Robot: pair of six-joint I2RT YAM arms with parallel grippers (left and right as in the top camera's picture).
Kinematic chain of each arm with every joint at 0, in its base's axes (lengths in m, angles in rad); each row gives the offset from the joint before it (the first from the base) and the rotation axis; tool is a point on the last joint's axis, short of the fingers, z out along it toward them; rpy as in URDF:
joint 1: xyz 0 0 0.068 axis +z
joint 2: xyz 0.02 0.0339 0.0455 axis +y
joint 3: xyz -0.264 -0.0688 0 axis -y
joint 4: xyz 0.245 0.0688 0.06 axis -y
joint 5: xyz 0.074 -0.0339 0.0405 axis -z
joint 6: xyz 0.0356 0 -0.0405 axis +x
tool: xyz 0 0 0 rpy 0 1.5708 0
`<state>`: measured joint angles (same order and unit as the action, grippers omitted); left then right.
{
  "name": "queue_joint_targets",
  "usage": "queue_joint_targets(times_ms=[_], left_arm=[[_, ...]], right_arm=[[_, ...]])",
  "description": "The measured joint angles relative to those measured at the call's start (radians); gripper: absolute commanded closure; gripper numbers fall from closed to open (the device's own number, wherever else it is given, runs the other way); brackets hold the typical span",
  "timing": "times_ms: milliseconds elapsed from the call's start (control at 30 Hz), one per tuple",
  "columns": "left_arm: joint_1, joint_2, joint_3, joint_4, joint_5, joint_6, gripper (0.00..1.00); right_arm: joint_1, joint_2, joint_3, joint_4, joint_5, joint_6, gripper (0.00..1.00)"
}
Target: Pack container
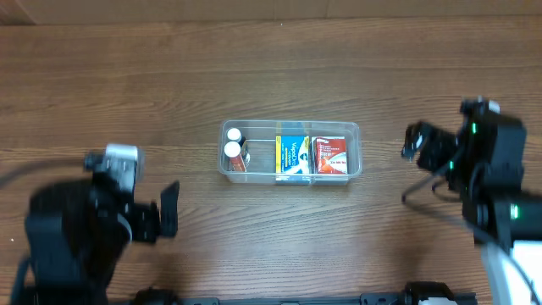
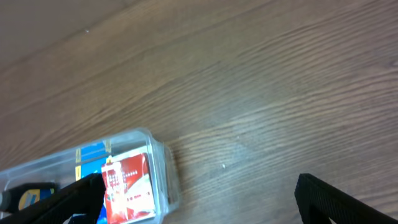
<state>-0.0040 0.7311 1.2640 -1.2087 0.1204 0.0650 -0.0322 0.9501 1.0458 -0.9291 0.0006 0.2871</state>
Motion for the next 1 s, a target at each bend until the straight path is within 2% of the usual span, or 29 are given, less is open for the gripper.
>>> queue_joint_targets(times_ms=[133, 267, 567, 1000], left_arm=[[0.0, -0.144, -0.097, 0.01, -0.008, 0.013, 0.0], [0.0, -0.179, -0.127, 0.0, -0.013, 0.017, 0.0], [0.0, -0.179, -0.132, -0.081, -0.019, 0.017, 0.0], [0.0, -0.179, -0.132, -0.104, -0.019, 0.017, 0.0]], right_arm=[[0.0, -0.144, -0.091, 0.006, 0.026, 0.0, 0.0], [0.0, -0.2, -0.098, -0.01, 0.056, 0.0, 0.0], [0.0, -0.174, -0.099, -0.024, 0.067, 0.0, 0.0], [0.0, -0.106, -0.1, -0.025, 0.077, 0.0, 0.0]])
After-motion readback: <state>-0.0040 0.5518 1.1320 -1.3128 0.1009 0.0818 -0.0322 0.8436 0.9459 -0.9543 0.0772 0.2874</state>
